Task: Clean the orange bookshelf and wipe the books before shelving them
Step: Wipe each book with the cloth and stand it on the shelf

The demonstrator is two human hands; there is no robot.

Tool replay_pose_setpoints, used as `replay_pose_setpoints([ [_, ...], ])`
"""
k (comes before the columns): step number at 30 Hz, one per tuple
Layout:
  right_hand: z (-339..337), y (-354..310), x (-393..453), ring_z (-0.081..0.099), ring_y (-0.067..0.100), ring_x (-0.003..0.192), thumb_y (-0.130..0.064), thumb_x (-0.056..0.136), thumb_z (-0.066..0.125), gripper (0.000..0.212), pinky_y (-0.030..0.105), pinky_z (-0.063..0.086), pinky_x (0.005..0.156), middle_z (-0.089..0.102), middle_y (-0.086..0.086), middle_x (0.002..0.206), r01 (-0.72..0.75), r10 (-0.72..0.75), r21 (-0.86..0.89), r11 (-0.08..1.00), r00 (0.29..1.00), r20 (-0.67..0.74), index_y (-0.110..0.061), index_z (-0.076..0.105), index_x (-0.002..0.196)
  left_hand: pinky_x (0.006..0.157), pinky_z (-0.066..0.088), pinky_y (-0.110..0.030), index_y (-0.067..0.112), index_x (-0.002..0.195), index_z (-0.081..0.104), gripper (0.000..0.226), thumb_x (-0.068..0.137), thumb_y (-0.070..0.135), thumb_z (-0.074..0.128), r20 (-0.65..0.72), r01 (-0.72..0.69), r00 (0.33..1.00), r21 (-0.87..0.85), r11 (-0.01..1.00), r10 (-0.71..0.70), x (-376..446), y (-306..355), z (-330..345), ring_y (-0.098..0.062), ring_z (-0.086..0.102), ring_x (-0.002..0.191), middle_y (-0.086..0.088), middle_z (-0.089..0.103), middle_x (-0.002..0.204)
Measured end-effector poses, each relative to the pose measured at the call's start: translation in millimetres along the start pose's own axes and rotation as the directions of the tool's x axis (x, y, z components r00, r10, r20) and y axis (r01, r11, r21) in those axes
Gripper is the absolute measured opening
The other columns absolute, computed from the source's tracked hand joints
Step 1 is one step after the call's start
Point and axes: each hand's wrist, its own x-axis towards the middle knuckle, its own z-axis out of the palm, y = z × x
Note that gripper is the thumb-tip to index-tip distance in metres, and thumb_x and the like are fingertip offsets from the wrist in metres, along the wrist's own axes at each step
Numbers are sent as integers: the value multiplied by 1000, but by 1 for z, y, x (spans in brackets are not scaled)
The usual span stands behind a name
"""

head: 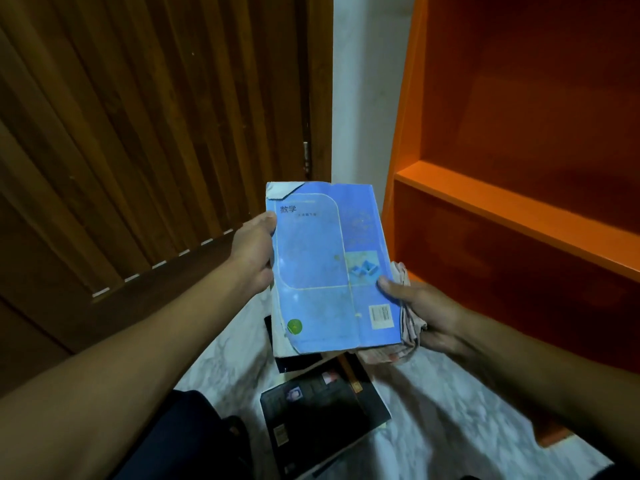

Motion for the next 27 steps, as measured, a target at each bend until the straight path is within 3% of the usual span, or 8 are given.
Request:
replay_pose_setpoints([
  [4,3,9,0,67,34,113,-12,94,62,39,54,50,99,69,12,125,71,-73,-126,990,997,-13,-12,58,133,96,53,-57,14,126,61,34,104,33,43,-13,-96,994,382,919,109,5,-16,-2,-36,69,109,-11,71,121],
  [7,13,11,5,66,33,115,-15,95,63,42,53,53,97,66,9,130,159,-159,-173,972,987,10,-18,54,136,118,22,-61,24,156,24,75,94,60,46,-8,-83,981,888,452,196,2,-28,8,-43,19,149,-11,20,165],
  [8,18,12,8,65,34,117,-15,95,65,44,54,53,97,64,12,132,196,-204,-209,958,979,-17,-16,52,137,120,14,-59,26,159,12,81,95,60,48,44,-130,977,896,425,207,-7,-29,17,-40,4,153,-8,4,168],
  [11,33,19,10,62,28,119,-19,88,70,51,53,52,98,60,13,135,306,-378,-445,842,923,-80,-11,51,134,117,27,-43,29,159,-2,101,87,65,60,252,-247,962,638,729,106,-18,-42,45,-26,17,153,7,12,165],
  [15,42,22,0,67,18,96,-13,90,65,24,47,54,85,71,2,103,399,-592,-758,516,806,21,-14,60,114,101,51,-52,47,149,-23,121,70,59,67,194,-151,980,608,780,39,-18,-61,57,-32,52,131,-1,25,162],
  [19,42,21,-4,60,15,81,-19,83,74,18,33,49,72,66,0,89,413,-658,-864,288,741,135,-16,63,98,87,58,-55,24,150,24,77,80,17,55,110,-187,982,483,856,153,-7,-64,55,-34,67,101,-13,63,119],
  [23,37,22,-6,63,5,90,-15,83,79,30,16,46,75,68,-8,101,396,-547,-749,531,835,54,-22,67,109,81,60,-58,17,112,60,47,69,5,45,21,-180,983,336,924,184,19,-69,38,-30,73,91,-9,74,101],
  [27,23,13,2,66,22,82,-1,93,64,11,30,49,70,70,3,88,177,-320,-429,886,903,-288,-8,67,102,81,61,-50,23,99,58,34,94,-8,45,-14,-188,980,248,950,198,-5,-37,39,-31,73,92,-10,73,106],
])
